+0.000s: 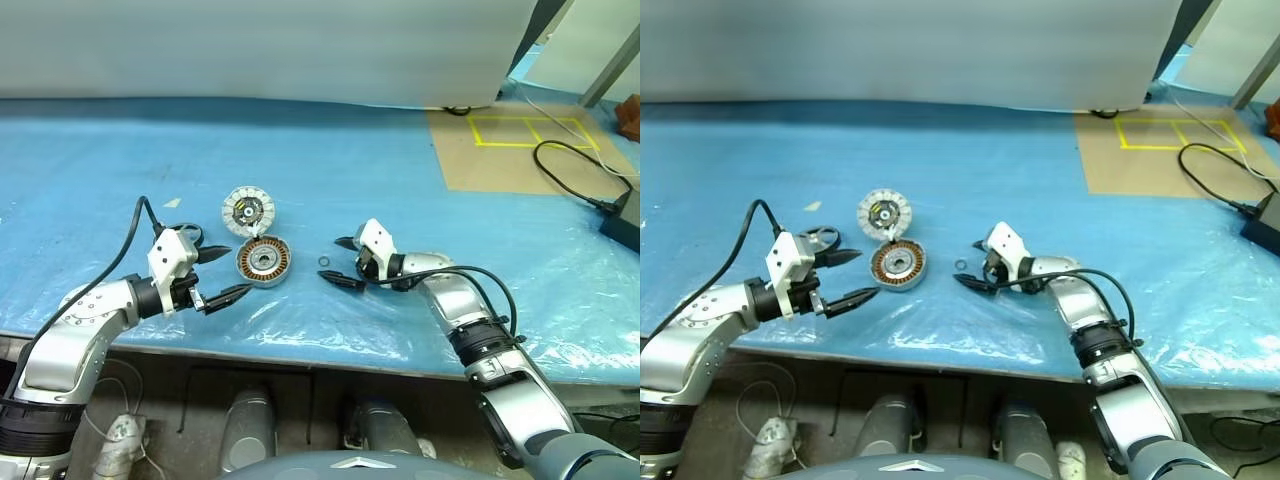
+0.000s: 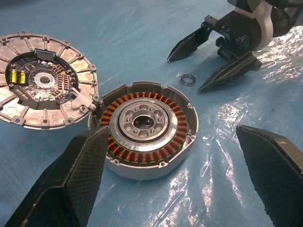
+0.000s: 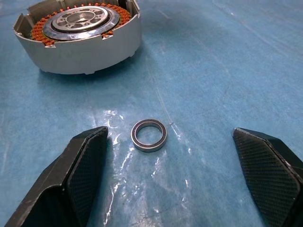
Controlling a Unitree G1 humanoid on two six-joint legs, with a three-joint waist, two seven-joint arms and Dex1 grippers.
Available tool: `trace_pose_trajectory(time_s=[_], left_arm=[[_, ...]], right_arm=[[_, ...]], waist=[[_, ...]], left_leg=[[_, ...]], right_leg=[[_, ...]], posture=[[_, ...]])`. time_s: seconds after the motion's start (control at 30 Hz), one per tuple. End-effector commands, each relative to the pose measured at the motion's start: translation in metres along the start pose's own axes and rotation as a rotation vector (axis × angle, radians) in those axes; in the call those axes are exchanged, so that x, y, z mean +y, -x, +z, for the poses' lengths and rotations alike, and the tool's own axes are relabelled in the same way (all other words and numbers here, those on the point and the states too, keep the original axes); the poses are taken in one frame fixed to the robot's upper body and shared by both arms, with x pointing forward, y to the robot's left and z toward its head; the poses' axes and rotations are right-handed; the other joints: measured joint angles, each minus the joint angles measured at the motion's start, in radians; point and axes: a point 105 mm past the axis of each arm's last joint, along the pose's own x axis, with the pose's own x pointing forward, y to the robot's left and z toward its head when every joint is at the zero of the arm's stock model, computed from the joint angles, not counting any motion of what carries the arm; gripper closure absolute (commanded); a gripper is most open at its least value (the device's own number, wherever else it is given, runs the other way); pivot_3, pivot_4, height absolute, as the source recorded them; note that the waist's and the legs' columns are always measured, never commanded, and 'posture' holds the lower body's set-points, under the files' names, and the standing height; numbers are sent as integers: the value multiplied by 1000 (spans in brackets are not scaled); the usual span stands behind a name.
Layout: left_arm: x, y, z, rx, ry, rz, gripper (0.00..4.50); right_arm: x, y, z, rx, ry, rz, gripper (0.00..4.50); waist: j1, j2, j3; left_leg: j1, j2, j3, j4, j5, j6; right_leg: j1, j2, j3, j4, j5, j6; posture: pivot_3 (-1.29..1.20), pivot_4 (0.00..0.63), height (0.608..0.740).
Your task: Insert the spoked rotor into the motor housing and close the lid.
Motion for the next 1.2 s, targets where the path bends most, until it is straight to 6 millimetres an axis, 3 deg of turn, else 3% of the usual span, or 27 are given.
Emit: trace_pose_trajectory(time_s=[0.03, 0.27, 0.5, 0.83, 1.2], left_arm=[[0, 1, 9, -26, -39, 7, 0], [0, 0, 10, -32, -36, 12, 0], [1, 0, 10, -32, -36, 16, 0], [2, 0, 9, -33, -25, 19, 0], [3, -1, 6, -24, -18, 15, 0]], right_arm=[[0, -5, -23, 53, 11, -2, 14], [7, -10, -53, 110, 71, 22, 14], [12, -27, -73, 200, 35, 0, 14], [13, -39, -64, 148, -166, -4, 14], [17, -37, -55, 70, -141, 50, 14]], waist=[[0, 0, 0], [1, -1, -1], [-10, -4, -3], [-22, -10, -10], [-21, -13, -13]], left_leg=[[1, 0, 0, 0, 0, 0], [17, 0, 1, -1, -1, 2], [35, 0, 1, -3, -2, 2], [42, -4, 0, -16, -2, 1], [33, -4, 2, -18, -2, 1]], right_leg=[[1, 0, 0, 0, 0, 0], [18, 0, 1, -2, -1, 0], [30, 0, 2, -2, -5, 7], [32, 0, 4, -10, -5, 7], [24, 0, 5, -14, -1, 0]], posture=[[0, 150, 740], [0, 150, 740], [0, 150, 740], [0, 150, 740], [0, 150, 740]])
